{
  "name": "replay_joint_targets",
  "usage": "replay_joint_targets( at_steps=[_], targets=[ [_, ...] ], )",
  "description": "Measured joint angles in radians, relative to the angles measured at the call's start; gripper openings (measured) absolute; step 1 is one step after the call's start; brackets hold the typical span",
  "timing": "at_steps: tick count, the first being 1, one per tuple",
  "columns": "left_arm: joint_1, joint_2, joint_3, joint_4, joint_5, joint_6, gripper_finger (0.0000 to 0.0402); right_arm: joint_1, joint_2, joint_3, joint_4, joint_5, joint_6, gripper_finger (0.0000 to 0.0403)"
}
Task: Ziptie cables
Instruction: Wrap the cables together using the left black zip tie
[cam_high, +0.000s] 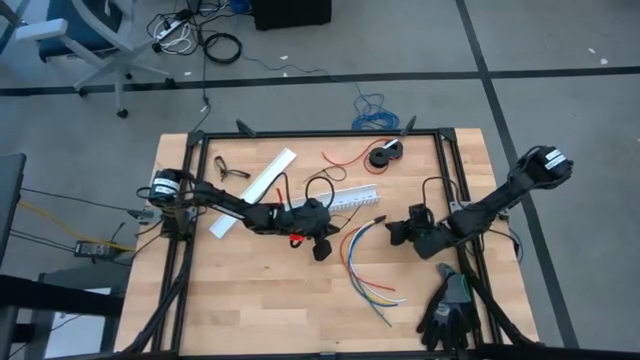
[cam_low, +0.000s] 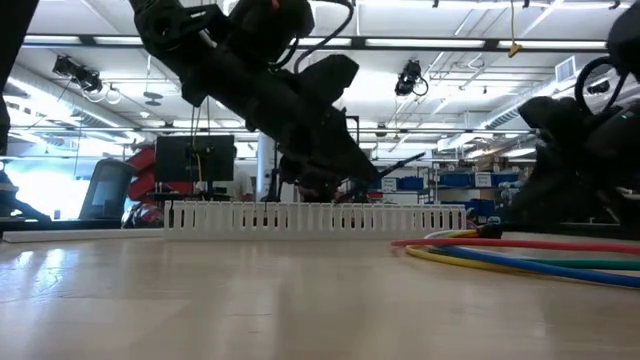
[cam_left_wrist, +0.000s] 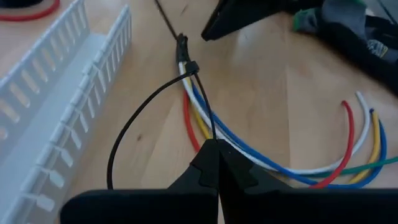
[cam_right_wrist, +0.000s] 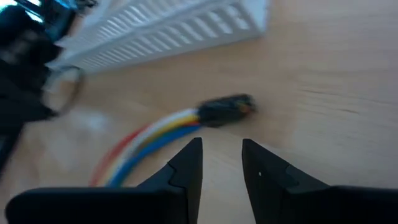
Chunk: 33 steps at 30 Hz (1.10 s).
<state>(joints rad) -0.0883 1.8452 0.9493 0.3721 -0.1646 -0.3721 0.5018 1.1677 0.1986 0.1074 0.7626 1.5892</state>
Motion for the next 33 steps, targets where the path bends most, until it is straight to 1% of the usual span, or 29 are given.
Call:
replay_joint_targets(
  at_steps=[4, 11, 19, 23, 28, 33],
  targets=[
    [0.0, 0.004, 0.001, 0.002, 0.001, 0.001, 0.0, -0.043, 0.028, 0.001, 0.104, -0.024, -0.064, 0.0112],
    [0.0, 0.005, 0.001, 0.003, 0.016, 0.035, 0.0, -0.132, 0.059, 0.0, 0.102, -0.106, -0.072, 0.0121],
    [0.0, 0.005, 0.001, 0.013, 0.016, 0.053, 0.0001, -0.254, 0.058, 0.0, 0.11, -0.244, -0.109, 0.012],
    [0.001, 0.005, 0.001, 0.022, 0.016, 0.057, 0.0001, -0.302, 0.058, 0.0, 0.157, -0.316, -0.12, 0.0121],
    [0.001, 0.006, 0.001, 0.027, 0.016, 0.079, 0.0001, -0.35, 0.058, 0.0, 0.234, -0.355, -0.121, 0.012],
    [0.001, 0.006, 0.001, 0.027, 0.016, 0.081, 0.0001, -0.424, 0.058, 0.03, 0.188, -0.436, -0.108, 0.0119]
  ],
)
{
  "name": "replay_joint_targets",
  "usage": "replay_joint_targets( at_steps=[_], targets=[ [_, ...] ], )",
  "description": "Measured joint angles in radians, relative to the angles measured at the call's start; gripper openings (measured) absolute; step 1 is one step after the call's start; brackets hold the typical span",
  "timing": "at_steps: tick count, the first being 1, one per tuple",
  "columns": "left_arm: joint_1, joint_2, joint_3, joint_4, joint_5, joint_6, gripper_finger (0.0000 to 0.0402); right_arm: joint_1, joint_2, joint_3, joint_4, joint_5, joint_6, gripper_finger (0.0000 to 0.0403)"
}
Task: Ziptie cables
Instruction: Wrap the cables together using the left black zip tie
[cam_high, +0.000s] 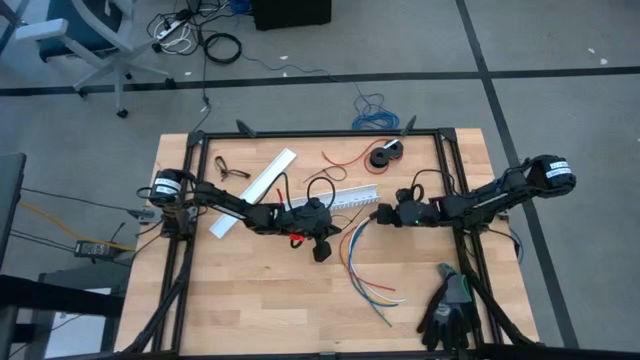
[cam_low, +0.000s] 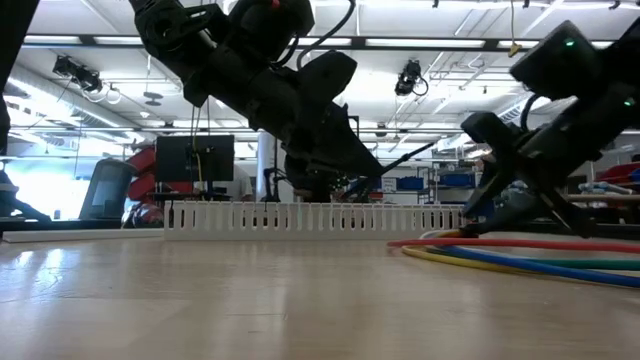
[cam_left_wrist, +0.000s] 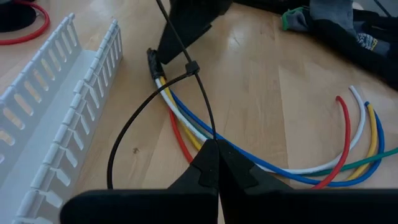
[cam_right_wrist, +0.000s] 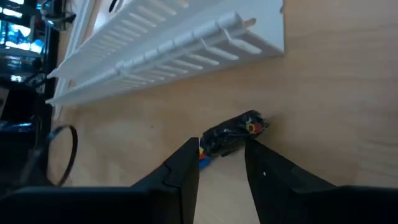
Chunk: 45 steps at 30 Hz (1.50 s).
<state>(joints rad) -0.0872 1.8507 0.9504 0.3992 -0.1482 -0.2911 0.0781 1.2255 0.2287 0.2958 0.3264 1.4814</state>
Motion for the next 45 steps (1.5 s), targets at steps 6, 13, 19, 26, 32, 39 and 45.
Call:
replay_joint_targets(
  at_steps=[6, 13, 19, 26, 32, 39, 45],
  targets=[
    [0.0, 0.0, 0.0, 0.0, 0.0, 0.025, 0.0001, -0.079, 0.0, 0.103, -0.19, -0.076, -0.039, 0.0119],
    [0.0, 0.0, 0.0, -0.001, 0.0, 0.025, 0.0001, -0.143, 0.006, 0.237, -0.364, -0.134, -0.072, 0.0119],
    [0.0, 0.0, 0.0, -0.01, 0.0, 0.025, 0.0001, -0.186, 0.162, 0.365, -0.487, -0.241, -0.073, 0.0118],
    [0.0, 0.001, 0.001, -0.022, 0.0, 0.025, 0.0001, -0.223, 0.433, 0.539, -0.493, -0.398, -0.122, 0.0118],
    [-0.007, 0.001, 0.001, -0.065, 0.0, 0.025, 0.0001, -0.234, 0.548, 0.688, -0.665, -0.455, -0.238, 0.0107],
    [-0.031, 0.001, -0.005, -0.067, -0.007, 0.022, 0.0001, -0.193, 0.527, 0.722, -0.718, -0.421, -0.437, 0.0018],
    [-0.05, 0.001, -0.077, 0.048, -0.05, -0.028, 0.0001, -0.112, 0.492, 0.72, -0.812, -0.352, -0.591, 0.0017]
  ],
)
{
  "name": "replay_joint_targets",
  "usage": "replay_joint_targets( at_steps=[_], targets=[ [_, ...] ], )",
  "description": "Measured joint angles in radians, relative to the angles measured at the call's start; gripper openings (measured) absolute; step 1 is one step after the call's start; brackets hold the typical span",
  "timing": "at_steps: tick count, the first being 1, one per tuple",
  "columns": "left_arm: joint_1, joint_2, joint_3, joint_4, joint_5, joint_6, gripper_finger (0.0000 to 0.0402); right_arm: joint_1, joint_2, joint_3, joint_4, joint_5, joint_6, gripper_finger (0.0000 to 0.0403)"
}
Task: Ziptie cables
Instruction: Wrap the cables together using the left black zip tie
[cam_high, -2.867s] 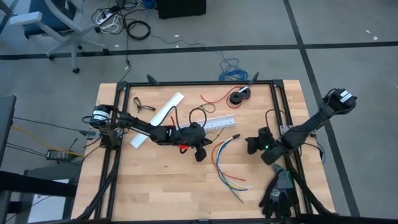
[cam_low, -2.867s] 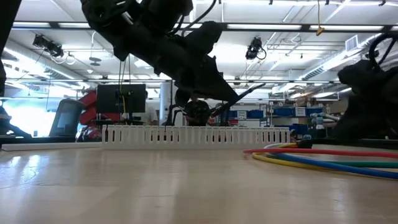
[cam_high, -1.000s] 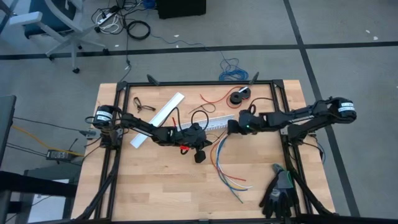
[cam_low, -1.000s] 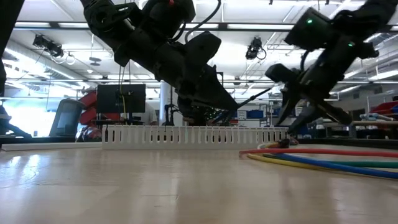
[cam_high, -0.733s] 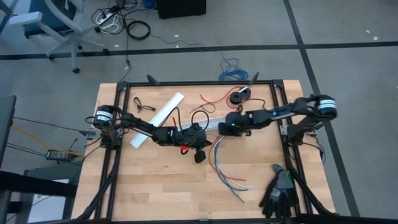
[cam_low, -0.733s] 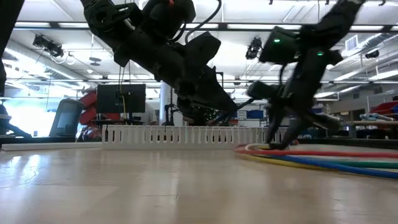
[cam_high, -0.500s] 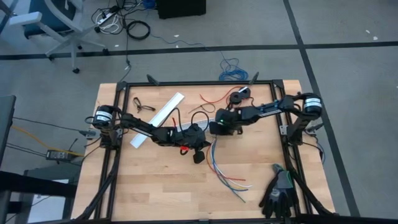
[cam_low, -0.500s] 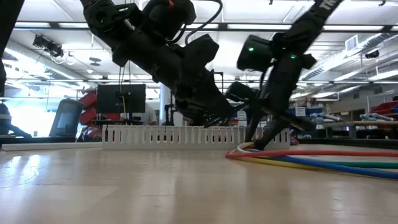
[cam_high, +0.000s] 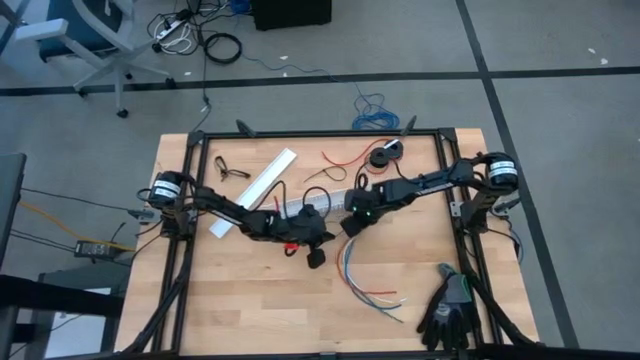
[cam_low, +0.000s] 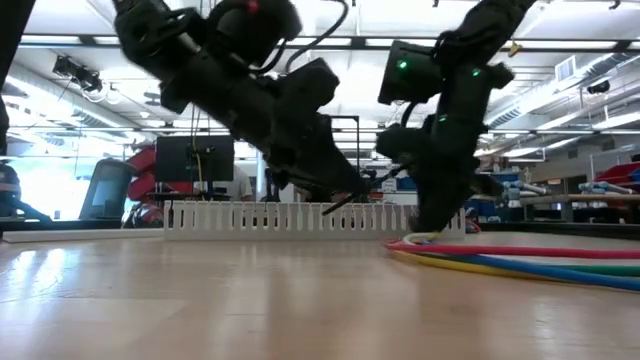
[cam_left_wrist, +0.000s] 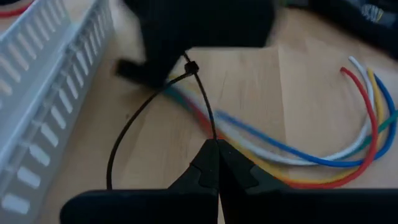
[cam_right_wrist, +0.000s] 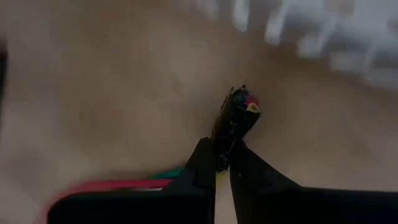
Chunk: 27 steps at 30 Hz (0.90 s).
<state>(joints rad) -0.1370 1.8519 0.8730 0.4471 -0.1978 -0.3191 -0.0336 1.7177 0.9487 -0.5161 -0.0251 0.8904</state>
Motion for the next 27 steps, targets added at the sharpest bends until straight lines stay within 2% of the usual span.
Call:
replay_joint_targets(
  at_steps=[6, 10, 13, 18, 24, 27],
  targets=[
    [0.003, 0.0, -0.151, 0.315, 0.017, -0.109, 0.0001, 0.115, -0.017, -0.002, -0.047, 0.093, -0.174, 0.0009],
    [0.014, 0.0, -0.209, 0.499, 0.072, -0.181, 0.0001, 0.179, -0.018, -0.002, 0.023, 0.173, -0.327, 0.0006],
    [0.019, 0.0, -0.2, 0.501, 0.104, -0.211, 0.0001, 0.204, -0.016, -0.004, 0.129, 0.207, -0.413, 0.0005],
    [0.019, 0.002, -0.165, 0.451, 0.097, -0.213, 0.0001, 0.21, -0.016, -0.002, 0.31, 0.232, -0.544, 0.0001],
    [0.032, 0.003, -0.16, 0.445, 0.091, -0.213, 0.0001, 0.211, -0.017, -0.002, 0.344, 0.317, -0.619, 0.0001],
    [0.038, 0.003, -0.16, 0.444, 0.091, -0.216, 0.0001, 0.211, -0.017, -0.002, 0.367, 0.321, -0.66, 0.0001]
  ],
)
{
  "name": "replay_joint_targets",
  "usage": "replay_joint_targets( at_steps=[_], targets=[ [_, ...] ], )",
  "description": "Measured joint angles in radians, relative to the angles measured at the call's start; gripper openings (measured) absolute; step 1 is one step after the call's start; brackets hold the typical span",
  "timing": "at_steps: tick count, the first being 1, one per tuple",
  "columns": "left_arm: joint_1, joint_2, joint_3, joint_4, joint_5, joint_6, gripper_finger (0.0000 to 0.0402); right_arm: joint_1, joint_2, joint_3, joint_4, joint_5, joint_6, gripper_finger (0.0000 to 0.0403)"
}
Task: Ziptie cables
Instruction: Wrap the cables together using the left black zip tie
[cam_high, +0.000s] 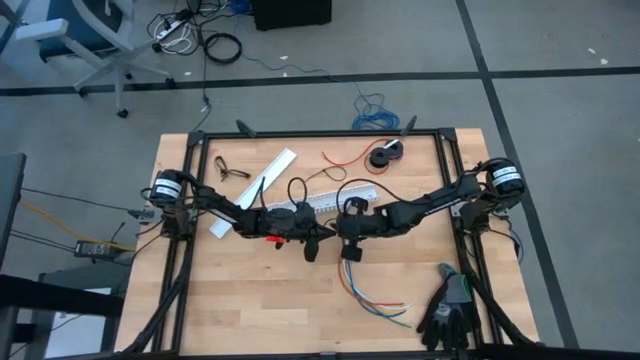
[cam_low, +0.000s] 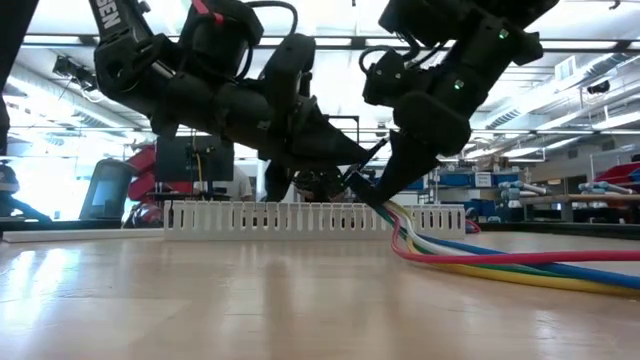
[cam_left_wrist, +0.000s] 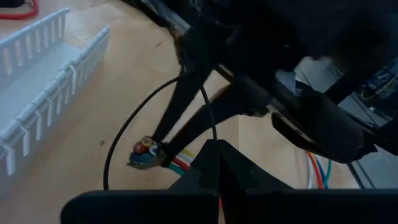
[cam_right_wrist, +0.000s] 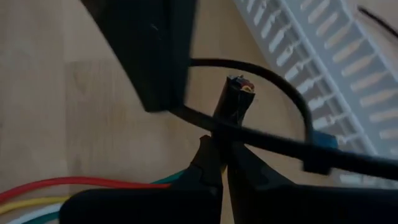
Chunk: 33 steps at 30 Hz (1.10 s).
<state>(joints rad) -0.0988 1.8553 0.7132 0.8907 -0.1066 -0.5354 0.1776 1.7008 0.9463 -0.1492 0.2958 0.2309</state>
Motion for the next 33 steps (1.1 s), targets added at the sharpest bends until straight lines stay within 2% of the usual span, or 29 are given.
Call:
replay_joint_targets(
  at_steps=[5, 10, 16, 28, 33],
  targets=[
    [0.01, 0.0, 0.0, -0.011, 0.0, 0.0, 0.0002, 0.01, -0.001, 0.001, 0.031, 0.011, -0.011, 0.0001],
    [0.014, 0.0, 0.0, -0.02, 0.0, -0.001, 0.0003, 0.034, -0.002, 0.002, 0.048, 0.096, -0.058, 0.0001],
    [0.014, 0.0, 0.0, -0.02, 0.0, -0.021, 0.0013, 0.031, -0.002, 0.002, 0.074, 0.103, -0.069, 0.0001],
    [0.014, 0.0, 0.0, -0.021, 0.001, -0.01, 0.0083, 0.031, -0.003, 0.002, 0.077, 0.098, -0.07, 0.0001],
    [0.014, 0.0, 0.0, 0.028, 0.001, 0.031, 0.0093, 0.031, -0.003, 0.002, 0.074, 0.097, -0.069, 0.0001]
  ],
)
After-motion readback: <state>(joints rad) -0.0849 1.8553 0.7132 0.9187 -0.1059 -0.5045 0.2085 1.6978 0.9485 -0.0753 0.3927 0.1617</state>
